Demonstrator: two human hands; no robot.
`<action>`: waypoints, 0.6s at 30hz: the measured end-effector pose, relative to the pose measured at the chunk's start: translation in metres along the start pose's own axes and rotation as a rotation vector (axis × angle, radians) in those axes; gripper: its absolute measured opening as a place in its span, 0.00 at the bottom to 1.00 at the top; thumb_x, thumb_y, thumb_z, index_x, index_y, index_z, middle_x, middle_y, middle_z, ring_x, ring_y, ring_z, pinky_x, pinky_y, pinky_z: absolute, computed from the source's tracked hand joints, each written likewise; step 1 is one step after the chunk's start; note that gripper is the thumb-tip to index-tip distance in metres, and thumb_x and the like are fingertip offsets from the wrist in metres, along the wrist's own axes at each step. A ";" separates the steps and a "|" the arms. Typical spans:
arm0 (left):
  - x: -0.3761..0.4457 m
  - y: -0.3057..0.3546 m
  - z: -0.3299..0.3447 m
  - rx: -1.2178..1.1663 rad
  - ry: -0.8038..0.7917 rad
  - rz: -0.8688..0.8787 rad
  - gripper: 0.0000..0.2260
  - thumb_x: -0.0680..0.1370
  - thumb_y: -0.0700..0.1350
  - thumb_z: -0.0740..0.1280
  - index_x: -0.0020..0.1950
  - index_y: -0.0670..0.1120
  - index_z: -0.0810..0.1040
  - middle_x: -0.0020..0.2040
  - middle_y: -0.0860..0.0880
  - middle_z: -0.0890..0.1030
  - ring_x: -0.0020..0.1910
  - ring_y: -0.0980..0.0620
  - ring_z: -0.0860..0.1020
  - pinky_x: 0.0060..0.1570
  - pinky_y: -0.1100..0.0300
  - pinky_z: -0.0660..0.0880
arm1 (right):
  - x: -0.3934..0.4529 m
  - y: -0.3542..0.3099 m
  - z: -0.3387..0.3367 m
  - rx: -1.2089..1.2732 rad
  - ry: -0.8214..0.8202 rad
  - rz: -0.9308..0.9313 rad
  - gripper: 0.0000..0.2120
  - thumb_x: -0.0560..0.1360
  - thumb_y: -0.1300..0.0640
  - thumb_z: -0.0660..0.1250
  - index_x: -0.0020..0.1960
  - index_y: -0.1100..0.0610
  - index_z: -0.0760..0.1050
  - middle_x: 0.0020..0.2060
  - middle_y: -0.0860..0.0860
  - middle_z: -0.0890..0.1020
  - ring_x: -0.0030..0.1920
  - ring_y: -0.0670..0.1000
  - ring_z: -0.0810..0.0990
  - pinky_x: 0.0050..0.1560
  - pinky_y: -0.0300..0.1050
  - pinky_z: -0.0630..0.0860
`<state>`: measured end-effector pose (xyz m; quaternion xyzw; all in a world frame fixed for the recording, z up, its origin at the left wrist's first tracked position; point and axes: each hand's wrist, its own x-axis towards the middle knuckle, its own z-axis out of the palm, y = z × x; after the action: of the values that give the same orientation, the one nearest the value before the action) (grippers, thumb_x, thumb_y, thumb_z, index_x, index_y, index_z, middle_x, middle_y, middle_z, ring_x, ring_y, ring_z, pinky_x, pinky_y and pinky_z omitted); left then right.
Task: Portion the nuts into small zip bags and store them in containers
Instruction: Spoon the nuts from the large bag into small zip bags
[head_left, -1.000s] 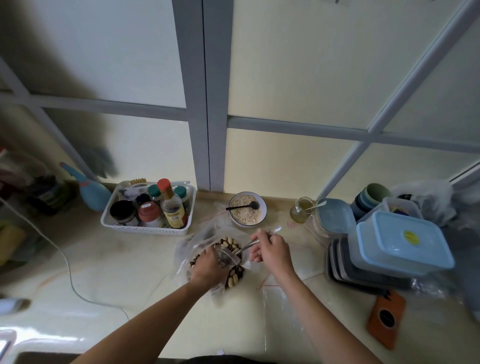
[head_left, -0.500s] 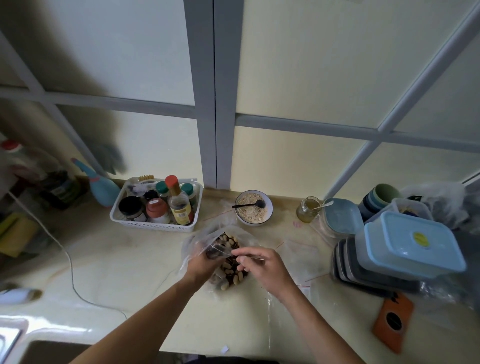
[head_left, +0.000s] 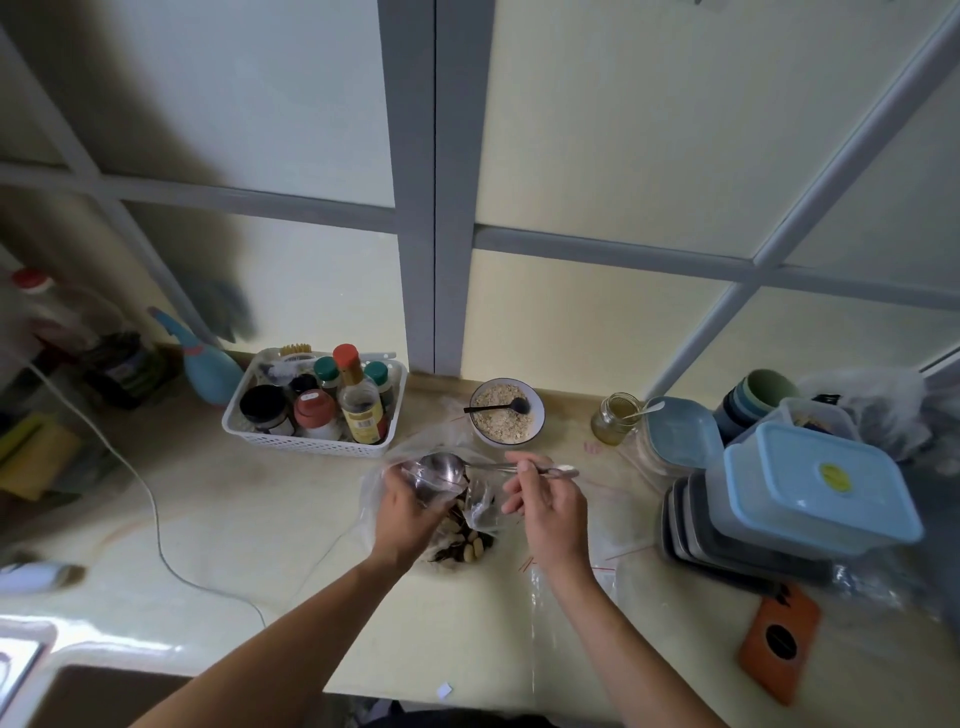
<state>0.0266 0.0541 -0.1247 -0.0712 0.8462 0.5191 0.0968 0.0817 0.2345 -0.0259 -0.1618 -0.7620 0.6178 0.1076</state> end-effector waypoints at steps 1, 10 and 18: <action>-0.002 0.002 0.000 0.036 0.030 0.008 0.30 0.69 0.57 0.76 0.62 0.50 0.63 0.55 0.48 0.77 0.51 0.49 0.79 0.48 0.52 0.79 | 0.000 0.001 0.002 -0.001 0.034 0.024 0.11 0.84 0.54 0.62 0.52 0.49 0.83 0.34 0.51 0.83 0.32 0.51 0.83 0.40 0.43 0.79; -0.018 0.000 0.000 0.359 0.119 -0.112 0.22 0.75 0.43 0.71 0.63 0.38 0.66 0.56 0.41 0.75 0.54 0.43 0.75 0.49 0.54 0.73 | -0.006 0.013 0.021 -0.116 0.206 0.028 0.13 0.85 0.55 0.59 0.45 0.49 0.79 0.31 0.50 0.82 0.31 0.44 0.81 0.37 0.31 0.73; -0.016 -0.004 -0.004 0.557 -0.021 -0.153 0.13 0.72 0.39 0.62 0.51 0.48 0.83 0.44 0.54 0.78 0.43 0.55 0.78 0.42 0.60 0.77 | 0.002 0.048 0.031 -0.446 0.140 -0.106 0.12 0.84 0.55 0.59 0.48 0.56 0.79 0.33 0.51 0.81 0.36 0.53 0.79 0.38 0.46 0.72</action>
<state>0.0425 0.0490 -0.1229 -0.1000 0.9472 0.2588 0.1605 0.0743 0.2158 -0.0797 -0.1837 -0.8777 0.4150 0.1538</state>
